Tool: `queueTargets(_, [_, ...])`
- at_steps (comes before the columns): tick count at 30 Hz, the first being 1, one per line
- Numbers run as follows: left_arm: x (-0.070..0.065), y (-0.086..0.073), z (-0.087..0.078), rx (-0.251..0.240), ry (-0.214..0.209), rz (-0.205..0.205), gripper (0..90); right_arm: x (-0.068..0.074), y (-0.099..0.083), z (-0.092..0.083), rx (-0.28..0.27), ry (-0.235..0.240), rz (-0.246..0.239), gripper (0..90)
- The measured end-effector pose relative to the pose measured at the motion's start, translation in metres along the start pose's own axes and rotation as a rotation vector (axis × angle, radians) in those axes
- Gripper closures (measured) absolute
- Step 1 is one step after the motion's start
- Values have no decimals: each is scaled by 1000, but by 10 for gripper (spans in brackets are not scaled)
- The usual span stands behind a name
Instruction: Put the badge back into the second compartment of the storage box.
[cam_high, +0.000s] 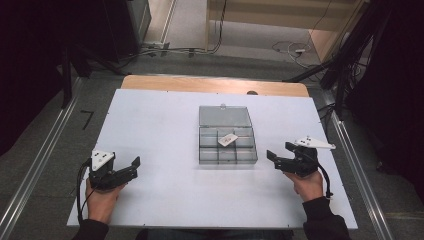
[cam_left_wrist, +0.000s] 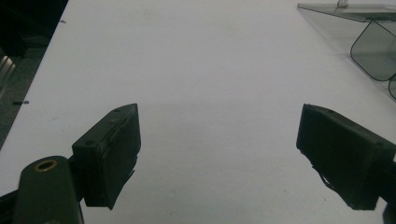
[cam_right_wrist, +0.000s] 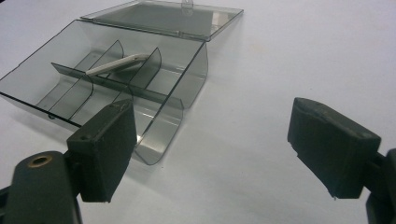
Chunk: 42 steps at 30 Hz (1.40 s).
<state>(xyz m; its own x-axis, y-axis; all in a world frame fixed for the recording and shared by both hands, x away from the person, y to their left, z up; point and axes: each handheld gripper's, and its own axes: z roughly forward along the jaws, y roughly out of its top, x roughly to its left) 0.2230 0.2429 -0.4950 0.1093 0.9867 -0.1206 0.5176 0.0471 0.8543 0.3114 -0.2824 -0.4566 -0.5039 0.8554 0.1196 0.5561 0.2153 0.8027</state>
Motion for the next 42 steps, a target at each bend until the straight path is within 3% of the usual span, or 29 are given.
queueTargets(11, [-2, 1, -2, -7, -8, 6, 143, -2, -7, -8, 1, -23, -7, 145])
queueTargets(19, [3, 0, 0, 0, 1, -14, 143, -7, -14, -17, -3, -30, 24, 146])
queueTargets(31, [3, 0, 0, -1, -1, -15, 143, -19, -20, -14, 22, -59, 33, 127])
queueTargets(36, [9, -3, 9, 46, -4, -47, 143, -24, -22, -18, 1, -48, 79, 127])
queueTargets(39, [8, -1, 2, 9, -21, -37, 143, -22, -23, -19, 8, -58, 49, 123])
queueTargets(42, [11, 0, 5, 20, -2, -30, 143, -24, -23, -20, 6, -61, 56, 123])
